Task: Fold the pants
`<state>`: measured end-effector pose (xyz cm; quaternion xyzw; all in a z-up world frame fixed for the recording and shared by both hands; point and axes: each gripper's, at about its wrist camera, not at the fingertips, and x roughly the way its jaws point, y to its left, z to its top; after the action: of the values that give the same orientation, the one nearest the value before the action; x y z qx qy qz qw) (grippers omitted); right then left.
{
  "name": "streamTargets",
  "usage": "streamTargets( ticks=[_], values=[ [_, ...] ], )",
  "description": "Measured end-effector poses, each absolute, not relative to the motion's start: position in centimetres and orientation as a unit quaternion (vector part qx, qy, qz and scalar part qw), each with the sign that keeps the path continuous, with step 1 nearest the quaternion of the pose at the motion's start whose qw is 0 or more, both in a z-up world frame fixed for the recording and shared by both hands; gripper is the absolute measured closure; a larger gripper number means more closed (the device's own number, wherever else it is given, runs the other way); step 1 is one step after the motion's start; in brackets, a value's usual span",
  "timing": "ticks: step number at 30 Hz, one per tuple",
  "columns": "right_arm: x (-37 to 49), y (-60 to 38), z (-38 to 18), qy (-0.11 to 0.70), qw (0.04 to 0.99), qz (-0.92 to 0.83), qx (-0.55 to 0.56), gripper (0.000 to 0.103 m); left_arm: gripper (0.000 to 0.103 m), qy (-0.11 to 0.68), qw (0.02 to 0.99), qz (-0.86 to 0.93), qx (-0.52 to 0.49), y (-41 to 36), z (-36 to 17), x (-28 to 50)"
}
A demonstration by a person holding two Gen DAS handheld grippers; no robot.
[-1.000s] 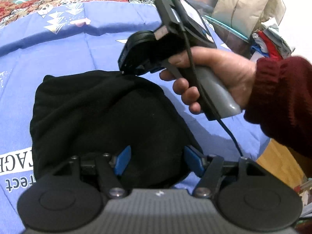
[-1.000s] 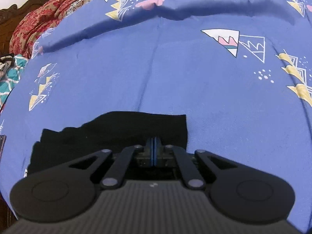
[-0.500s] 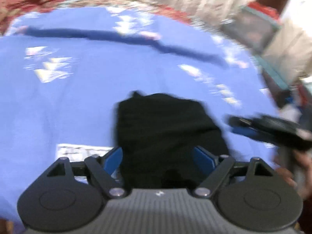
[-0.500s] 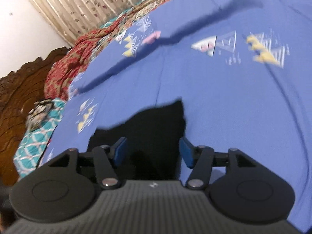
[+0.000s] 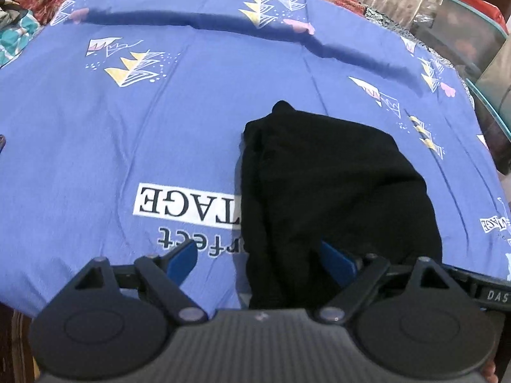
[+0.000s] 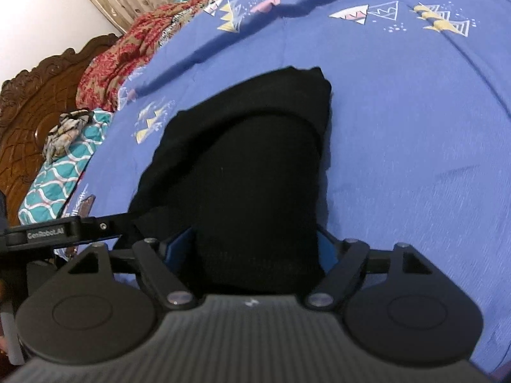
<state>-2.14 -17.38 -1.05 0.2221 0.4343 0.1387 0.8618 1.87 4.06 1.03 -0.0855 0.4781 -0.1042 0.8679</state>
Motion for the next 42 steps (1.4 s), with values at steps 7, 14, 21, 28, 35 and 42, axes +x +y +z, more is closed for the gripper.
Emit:
streamTargets(
  ticks=[7, 14, 21, 28, 35, 42],
  values=[
    [-2.5, -17.3, -1.7, 0.437, 0.859, 0.123, 0.237, 0.015, 0.012, 0.482, 0.865, -0.101, -0.092, 4.5, 0.5, 1.8],
    [-2.9, -18.1, -3.3, 0.428, 0.846, 0.118, 0.293, 0.009, 0.005, 0.489, 0.861, -0.099, -0.095, 4.7, -0.3, 2.0],
    [-3.8, -17.7, -3.6, 0.405, 0.859, 0.122, 0.290, 0.003, 0.000, 0.505, 0.848, -0.098, -0.128, 5.7, -1.9, 2.2],
    [-3.2, -18.1, -1.1, 0.387, 0.876, 0.126, 0.258, 0.003, 0.000, 0.474, 0.849, -0.151, -0.177, 7.5, 0.0, 2.7],
    [0.3, -19.2, -1.2, 0.391, 0.879, 0.146, 0.231, 0.003, 0.000, 0.490, 0.824, -0.200, -0.204, 7.3, -1.1, 6.5],
    [2.4, -15.6, -0.8, 0.418, 0.870, 0.190, 0.182, 0.047, 0.046, 0.522, 0.781, -0.250, -0.236, 4.1, -3.6, 8.1]
  ],
)
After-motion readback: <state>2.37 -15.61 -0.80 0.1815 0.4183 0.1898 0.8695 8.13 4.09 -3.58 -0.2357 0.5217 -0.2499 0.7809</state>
